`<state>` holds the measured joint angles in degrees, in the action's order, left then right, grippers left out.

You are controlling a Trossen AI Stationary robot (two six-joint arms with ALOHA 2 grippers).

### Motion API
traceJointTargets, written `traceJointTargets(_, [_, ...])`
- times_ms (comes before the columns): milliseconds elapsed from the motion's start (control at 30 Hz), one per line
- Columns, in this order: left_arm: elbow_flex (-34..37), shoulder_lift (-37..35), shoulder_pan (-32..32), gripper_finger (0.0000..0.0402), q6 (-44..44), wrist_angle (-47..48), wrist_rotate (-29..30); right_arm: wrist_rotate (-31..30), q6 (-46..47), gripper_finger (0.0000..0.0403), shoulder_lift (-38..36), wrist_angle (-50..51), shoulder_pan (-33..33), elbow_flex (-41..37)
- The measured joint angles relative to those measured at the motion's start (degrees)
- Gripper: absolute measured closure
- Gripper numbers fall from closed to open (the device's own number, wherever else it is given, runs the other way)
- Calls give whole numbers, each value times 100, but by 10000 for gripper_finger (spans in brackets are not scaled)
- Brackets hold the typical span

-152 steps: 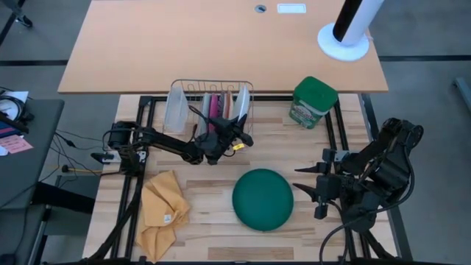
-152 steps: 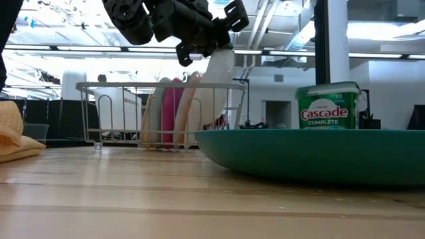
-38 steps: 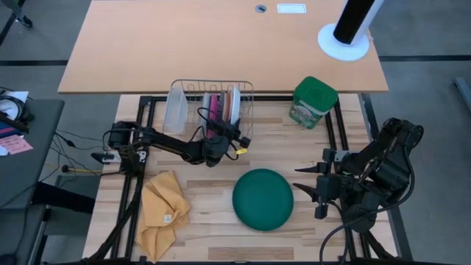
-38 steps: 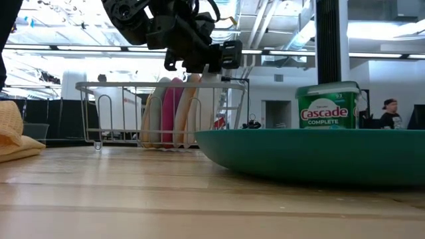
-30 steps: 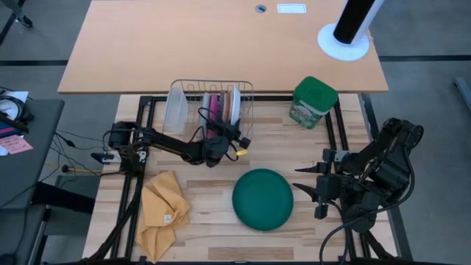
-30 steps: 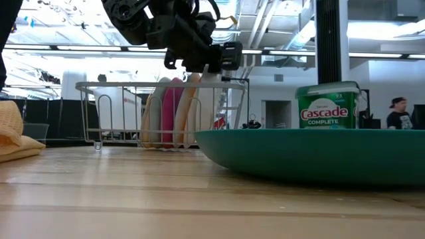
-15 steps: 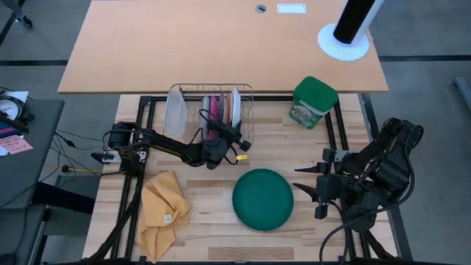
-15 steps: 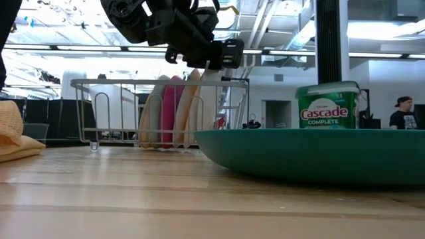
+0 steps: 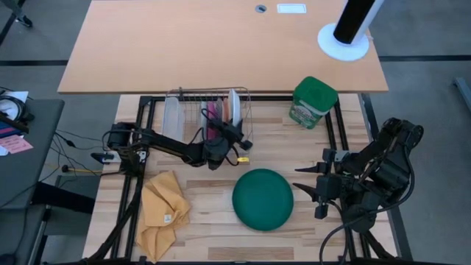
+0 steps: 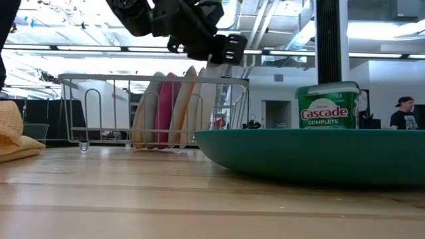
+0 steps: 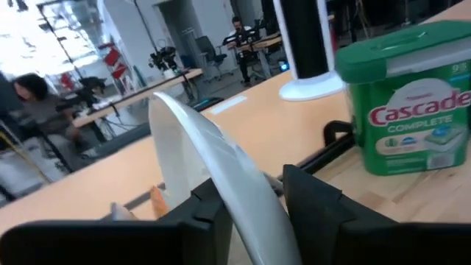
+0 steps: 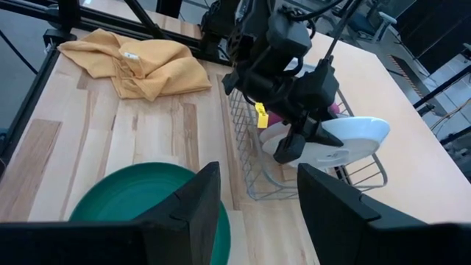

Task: Sort dishes
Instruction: Put the white plate into the dish rack

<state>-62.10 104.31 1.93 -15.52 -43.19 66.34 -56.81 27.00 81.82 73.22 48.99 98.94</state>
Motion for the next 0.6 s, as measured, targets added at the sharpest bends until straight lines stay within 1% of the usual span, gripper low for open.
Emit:
traceJointTargets(167, [-21,-33,6,258,-33,309,450,2,0,223,0,6,-1,0])
traceJointTargets(267, [-21,-33,38,244,-141,325,637,2,0,223,0,6,0,0])
traceJointTargets(500, [-18,-23,160,238,-658,292,966,2,0,223,0,6,-2,0])
traceJointTargets(600, [-13,-19,198,238,-822,327,1011,2,0,223,0,9,-1,0])
